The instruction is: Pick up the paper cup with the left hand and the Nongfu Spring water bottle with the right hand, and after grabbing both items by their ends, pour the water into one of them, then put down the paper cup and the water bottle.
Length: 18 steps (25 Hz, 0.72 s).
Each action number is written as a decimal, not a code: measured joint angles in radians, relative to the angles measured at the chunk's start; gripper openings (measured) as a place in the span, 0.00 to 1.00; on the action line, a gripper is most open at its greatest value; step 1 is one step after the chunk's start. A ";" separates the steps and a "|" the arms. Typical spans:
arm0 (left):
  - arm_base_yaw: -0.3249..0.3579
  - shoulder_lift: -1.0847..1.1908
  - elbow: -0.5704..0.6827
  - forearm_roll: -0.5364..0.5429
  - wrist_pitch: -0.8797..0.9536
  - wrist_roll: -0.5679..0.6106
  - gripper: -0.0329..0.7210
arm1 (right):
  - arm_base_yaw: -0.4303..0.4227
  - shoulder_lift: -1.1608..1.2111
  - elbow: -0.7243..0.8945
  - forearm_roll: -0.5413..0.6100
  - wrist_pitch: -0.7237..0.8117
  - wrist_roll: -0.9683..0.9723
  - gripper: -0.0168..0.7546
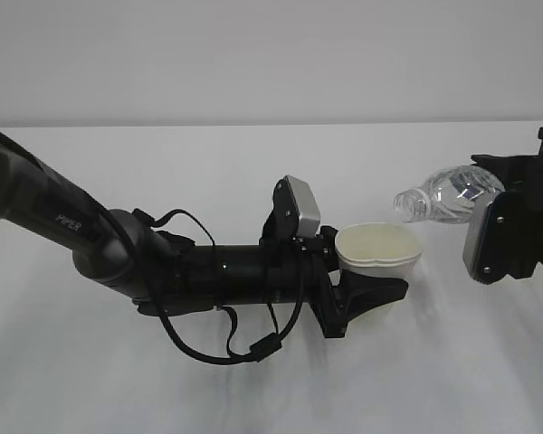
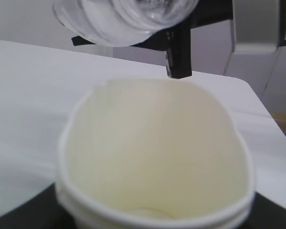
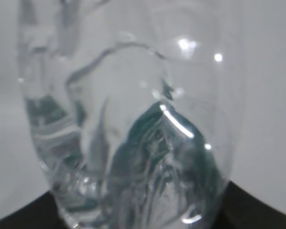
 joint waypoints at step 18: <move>0.000 0.000 0.000 0.021 0.000 0.000 0.62 | 0.000 0.000 -0.012 0.008 0.002 -0.071 0.51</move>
